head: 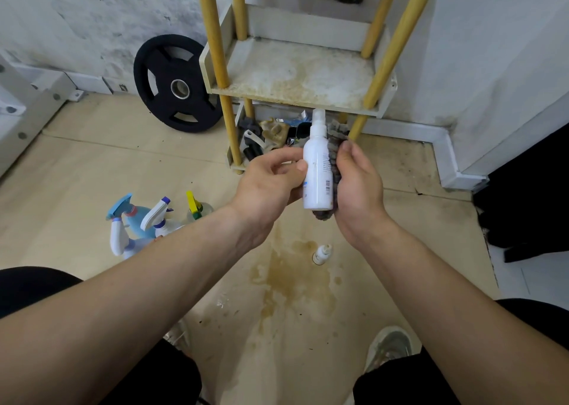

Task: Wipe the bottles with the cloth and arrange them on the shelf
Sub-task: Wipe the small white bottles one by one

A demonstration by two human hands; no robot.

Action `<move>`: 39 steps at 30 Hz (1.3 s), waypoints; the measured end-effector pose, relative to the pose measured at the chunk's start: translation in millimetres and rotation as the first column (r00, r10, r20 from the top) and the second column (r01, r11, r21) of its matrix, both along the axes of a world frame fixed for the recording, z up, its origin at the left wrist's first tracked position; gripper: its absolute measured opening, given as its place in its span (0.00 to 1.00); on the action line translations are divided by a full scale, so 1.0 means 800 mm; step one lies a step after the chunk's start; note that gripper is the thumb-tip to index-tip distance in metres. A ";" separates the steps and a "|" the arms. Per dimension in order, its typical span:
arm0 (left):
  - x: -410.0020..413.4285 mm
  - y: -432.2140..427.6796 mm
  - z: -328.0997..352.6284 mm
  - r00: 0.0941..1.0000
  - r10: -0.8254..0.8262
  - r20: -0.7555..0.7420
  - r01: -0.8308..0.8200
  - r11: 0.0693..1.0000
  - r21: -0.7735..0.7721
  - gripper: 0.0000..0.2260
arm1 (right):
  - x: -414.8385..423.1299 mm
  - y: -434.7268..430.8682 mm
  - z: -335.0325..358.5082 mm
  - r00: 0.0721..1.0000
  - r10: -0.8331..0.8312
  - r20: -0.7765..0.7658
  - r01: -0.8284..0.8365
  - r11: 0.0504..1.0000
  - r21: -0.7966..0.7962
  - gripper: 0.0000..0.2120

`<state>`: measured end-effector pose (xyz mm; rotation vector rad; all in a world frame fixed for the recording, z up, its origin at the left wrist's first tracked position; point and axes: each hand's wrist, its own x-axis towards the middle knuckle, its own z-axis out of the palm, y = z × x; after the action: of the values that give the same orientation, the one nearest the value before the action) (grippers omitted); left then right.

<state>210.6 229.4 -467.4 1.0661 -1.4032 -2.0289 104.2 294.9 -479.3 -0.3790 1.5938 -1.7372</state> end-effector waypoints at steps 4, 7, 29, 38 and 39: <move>0.000 -0.004 0.004 0.999 0.029 0.015 -0.029 1.000 -0.004 0.08 | 0.000 -0.001 -0.001 1.000 0.009 0.003 -0.009 1.000 0.009 0.18; -0.002 -0.003 0.005 0.997 0.054 0.057 -0.047 0.991 -0.122 0.07 | 0.002 0.000 -0.003 0.998 0.043 -0.056 -0.042 0.999 0.012 0.19; 0.004 -0.023 0.002 0.985 -0.145 0.095 0.156 0.980 -0.125 0.14 | 0.008 0.011 -0.014 0.983 0.118 -0.141 -0.117 0.993 0.019 0.14; 0.003 -0.024 0.007 0.973 -0.230 0.035 0.232 0.970 -0.072 0.12 | 0.004 0.018 -0.008 0.964 0.201 -0.173 -0.199 0.980 0.029 0.14; 0.003 -0.025 0.007 0.975 -0.221 0.026 0.222 0.972 -0.071 0.13 | 0.004 0.018 -0.007 0.959 0.211 -0.188 -0.210 0.977 0.026 0.15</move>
<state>212.6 209.6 -461.8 0.9339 -1.6571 -2.1063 107.6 309.3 -485.1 -0.7039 1.6245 -1.5713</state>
